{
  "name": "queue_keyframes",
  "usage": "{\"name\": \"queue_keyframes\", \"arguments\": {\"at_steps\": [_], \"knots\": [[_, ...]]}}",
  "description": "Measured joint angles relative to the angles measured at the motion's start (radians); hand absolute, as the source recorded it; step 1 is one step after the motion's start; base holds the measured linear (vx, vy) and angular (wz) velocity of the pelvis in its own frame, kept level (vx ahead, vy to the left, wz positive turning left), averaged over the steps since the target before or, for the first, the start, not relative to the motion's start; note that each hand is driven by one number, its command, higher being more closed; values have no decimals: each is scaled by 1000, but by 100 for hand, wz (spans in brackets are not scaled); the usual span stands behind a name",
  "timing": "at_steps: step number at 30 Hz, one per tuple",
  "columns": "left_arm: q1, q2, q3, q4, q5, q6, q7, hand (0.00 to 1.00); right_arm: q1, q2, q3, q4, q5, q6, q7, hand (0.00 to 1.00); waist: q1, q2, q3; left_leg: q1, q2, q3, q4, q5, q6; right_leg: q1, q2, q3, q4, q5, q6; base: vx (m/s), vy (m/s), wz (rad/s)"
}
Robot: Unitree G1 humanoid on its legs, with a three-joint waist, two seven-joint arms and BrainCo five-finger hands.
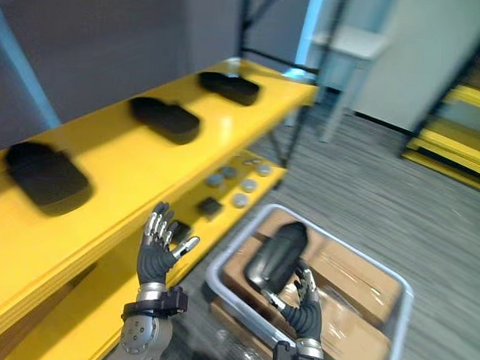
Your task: Walk over and take plastic housings, then place them on the shelf
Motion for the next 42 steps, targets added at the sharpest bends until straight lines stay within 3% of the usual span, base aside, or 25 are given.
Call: {"name": "queue_keyframes", "arguments": {"at_steps": [1,2,3,5,6,7,9,10,11,12,13,14,16,17,19,20,21,24,28,31,38,42], "knots": [[-3,3,1,21,-1,3,-7,0,-3,-2,-13,13,-16,0,-9,0,-6,-1,-3,0,19,37,11,-3,-11,17,-33,-17,4,-13,17,-73,-201,-128],[-7,6,2,31,-1,5,-12,0,-7,-2,-19,20,-22,0,-14,0,-9,-2,-4,1,24,48,12,-13,-28,25,-36,-18,-17,-18,30,-71,-268,-149],[-21,12,5,71,0,18,-22,0,-30,-11,-27,57,-49,3,-30,0,-17,12,-4,2,37,63,2,-20,-43,25,10,-12,-94,-21,38,-67,-273,-102],[-13,5,9,128,21,39,-36,0,-33,-31,-27,96,-52,13,-39,0,-19,47,-24,14,82,74,-11,-11,-49,52,93,22,-191,17,6,-16,-277,-94],[1,3,31,151,51,40,-39,0,-37,-31,-18,110,-52,13,-39,0,-13,51,-26,33,108,83,-2,-6,-54,66,128,47,-215,25,-7,39,-317,-114],[21,2,74,190,84,40,-41,0,-45,-33,-3,121,-53,13,-39,0,-1,54,-28,39,147,84,50,2,-45,83,169,82,-240,21,-17,48,-241,-104],[42,1,141,263,114,49,-41,0,-66,-33,9,158,-53,13,-39,0,0,60,-23,6,211,60,207,27,-5,120,203,107,-270,21,-34,102,-280,-70],[67,-1,201,339,141,61,-40,0,-98,-40,20,219,-53,14,-41,0,14,70,-16,-73,254,-48,406,56,48,163,223,131,-291,33,-61,134,-234,-43],[75,-1,219,365,143,63,-38,0,-118,-48,21,245,-53,15,-42,0,24,73,-14,-113,242,-121,473,46,29,171,223,140,-291,34,-62,144,-147,-51],[96,4,253,413,162,69,-25,0,-168,-58,21,294,-53,20,-50,0,45,75,-8,-186,188,-255,559,21,-14,181,215,157,-295,36,-65,148,-52,-42],[111,18,283,467,188,71,-14,0,-232,-56,23,358,-53,22,-61,0,63,73,9,-214,136,-340,555,2,-44,205,207,171,-309,40,-69,167,-12,-36],[118,25,297,492,202,72,-10,0,-264,-55,24,394,-53,22,-66,0,72,74,11,-221,117,-372,529,-2,-50,212,205,173,-313,40,-69,163,36,-20],[139,37,345,540,242,81,26,0,-364,-56,29,504,-54,30,-90,0,90,76,12,-230,89,-426,377,-9,-62,225,199,171,-327,41,-68,115,71,0],[153,45,380,573,259,81,47,0,-449,-56,24,580,-54,37,-109,0,102,80,17,-228,83,-439,206,-3,-60,220,190,165,-334,44,-63,115,148,11],[164,45,398,605,258,81,55,0,-527,-60,16,634,-55,49,-132,0,111,95,26,-217,75,-446,55,69,-70,210,184,156,-338,46,-46,120,210,7],[172,42,394,619,259,81,57,0,-576,-63,7,652,-55,53,-144,0,116,127,39,-209,69,-470,-3,173,-85,209,188,153,-341,41,-20,92,223,15],[162,46,392,642,258,82,56,0,-609,-54,-17,655,-54,61,-154,0,121,132,65,-217,52,-488,-13,188,-115,209,172,140,-339,37,-1,98,293,31],[125,61,383,648,256,79,56,0,-747,-41,-89,689,-55,84,-203,0,163,120,121,-285,-39,-504,-31,215,-76,146,89,112,-327,44,45,61,297,48],[113,102,343,617,240,58,57,0,-953,-36,-147,759,-56,103,-271,0,214,116,193,-323,-91,-518,-36,230,-55,128,48,105,-344,59,71,42,176,27],[109,111,303,619,210,36,57,0,-1091,-58,-183,825,-56,106,-308,0,230,115,229,-350,-104,-524,-42,239,-43,112,42,98,-359,70,86,7,48,13],[57,108,234,674,156,14,59,0,-1183,-111,-184,989,-59,120,-331,0,249,111,249,-396,-112,-569,-87,279,-42,69,48,65,-359,75,82,-1,-21,16],[25,109,235,736,137,11,69,0,-1218,-122,-175,1012,-131,140,-363,0,251,110,258,-414,-108,-589,-97,293,-44,54,58,54,-359,80,75,-11,-21,12]]}}
